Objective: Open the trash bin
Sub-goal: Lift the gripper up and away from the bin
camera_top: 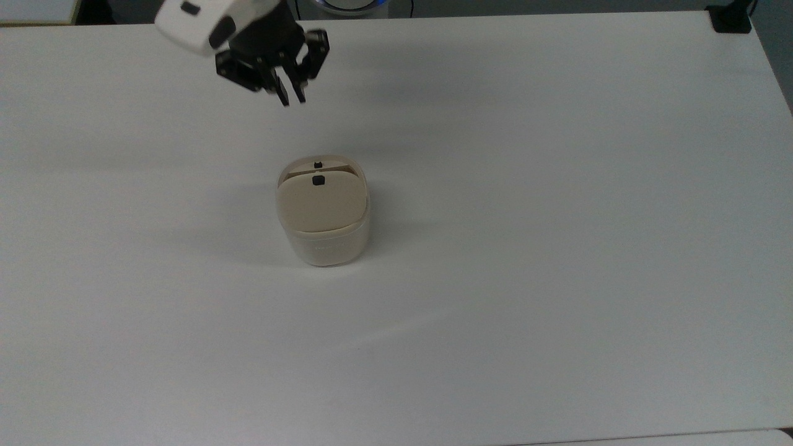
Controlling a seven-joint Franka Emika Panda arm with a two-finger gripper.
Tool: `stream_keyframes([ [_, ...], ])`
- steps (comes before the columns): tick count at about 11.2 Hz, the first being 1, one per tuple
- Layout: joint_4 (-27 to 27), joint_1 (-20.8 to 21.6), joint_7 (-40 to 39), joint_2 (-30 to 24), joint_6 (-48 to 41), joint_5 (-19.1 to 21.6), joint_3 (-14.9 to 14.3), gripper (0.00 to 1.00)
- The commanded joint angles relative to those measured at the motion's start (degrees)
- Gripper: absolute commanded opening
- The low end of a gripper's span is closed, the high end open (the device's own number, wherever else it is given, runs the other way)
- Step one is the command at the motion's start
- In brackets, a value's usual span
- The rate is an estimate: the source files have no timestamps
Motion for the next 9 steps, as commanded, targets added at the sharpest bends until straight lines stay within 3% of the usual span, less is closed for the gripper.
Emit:
stream_keyframes([
  [1, -2.45, -0.89, 5.03, -5.56, -3.36, -2.1, -0.99, 1.0],
  [9, -0.69, -4.42, 10.84, -5.4, -0.64, -2.19, -1.09, 1.0],
])
